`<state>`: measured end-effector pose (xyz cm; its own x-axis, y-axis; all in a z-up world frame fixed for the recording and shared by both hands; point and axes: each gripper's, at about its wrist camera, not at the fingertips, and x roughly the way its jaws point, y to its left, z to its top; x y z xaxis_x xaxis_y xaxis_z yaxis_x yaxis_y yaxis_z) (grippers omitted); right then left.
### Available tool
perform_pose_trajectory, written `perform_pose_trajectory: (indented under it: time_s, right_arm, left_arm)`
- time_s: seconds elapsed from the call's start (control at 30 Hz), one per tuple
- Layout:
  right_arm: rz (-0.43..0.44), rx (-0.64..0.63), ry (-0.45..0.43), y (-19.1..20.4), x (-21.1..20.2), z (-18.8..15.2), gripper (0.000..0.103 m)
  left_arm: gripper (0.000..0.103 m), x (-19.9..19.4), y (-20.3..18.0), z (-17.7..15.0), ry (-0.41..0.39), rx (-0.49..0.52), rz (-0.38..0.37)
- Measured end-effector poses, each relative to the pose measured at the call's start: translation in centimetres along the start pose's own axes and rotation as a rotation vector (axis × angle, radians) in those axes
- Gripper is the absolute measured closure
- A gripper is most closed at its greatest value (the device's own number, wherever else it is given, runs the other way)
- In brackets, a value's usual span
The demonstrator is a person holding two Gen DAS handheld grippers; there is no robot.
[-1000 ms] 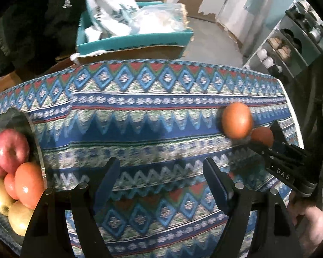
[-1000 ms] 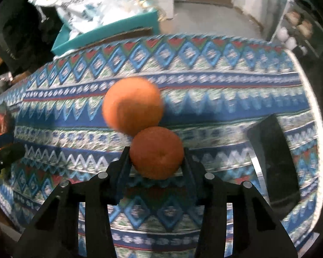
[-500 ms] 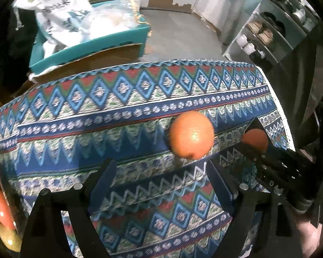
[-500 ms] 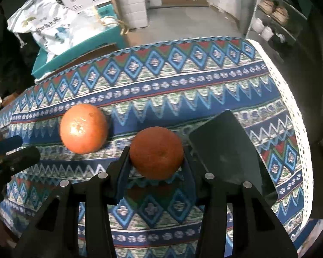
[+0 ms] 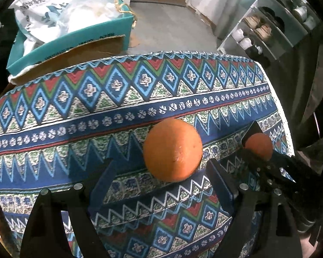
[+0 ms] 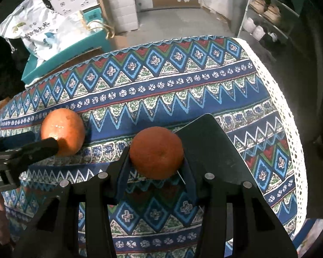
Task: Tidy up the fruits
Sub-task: 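Close the left tool on the large orange while the right tool holds its orange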
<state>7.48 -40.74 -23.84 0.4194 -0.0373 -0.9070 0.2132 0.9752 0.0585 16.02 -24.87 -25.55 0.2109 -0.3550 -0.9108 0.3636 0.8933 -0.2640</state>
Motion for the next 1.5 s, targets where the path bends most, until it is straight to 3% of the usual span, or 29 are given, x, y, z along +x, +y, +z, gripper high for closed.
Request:
perform_pose_trajectory:
  time_s: [0.23, 0.33, 0.37, 0.53, 0.73, 1.5]
  right_arm:
    - [-0.011, -0.001, -0.003, -0.1, -0.1, 0.3, 0.058]
    - [-0.011, -0.002, -0.005, -0.1, -0.2, 0.2, 0.058]
    - [-0.012, -0.003, -0.005, -0.1, -0.2, 0.2, 0.058]
    - [-0.014, -0.004, -0.005, 0.0, -0.2, 0.1, 0.058]
    - [-0.019, -0.025, -0.025, 0.7, -1.0, 0.3, 0.058]
    - [0.015, -0.098, -0.16, 4.9, -8.8, 0.6, 0.059]
  left_arm:
    - [0.018, 1.9, -0.8, 0.5, 0.017, 0.007, -0.013]
    - [0.03, 2.6, -0.7, 0.6, 0.032, -0.002, -0.033]
    - [0.039, 2.9, -0.8, 0.7, 0.038, -0.007, -0.04]
    - [0.041, 2.9, -0.5, 0.8, 0.017, -0.005, -0.066]
    - [0.042, 1.9, 0.1, -0.4, 0.004, 0.02, -0.031]
    - [0.042, -10.5, 1.2, -3.9, -0.198, 0.055, 0.03]
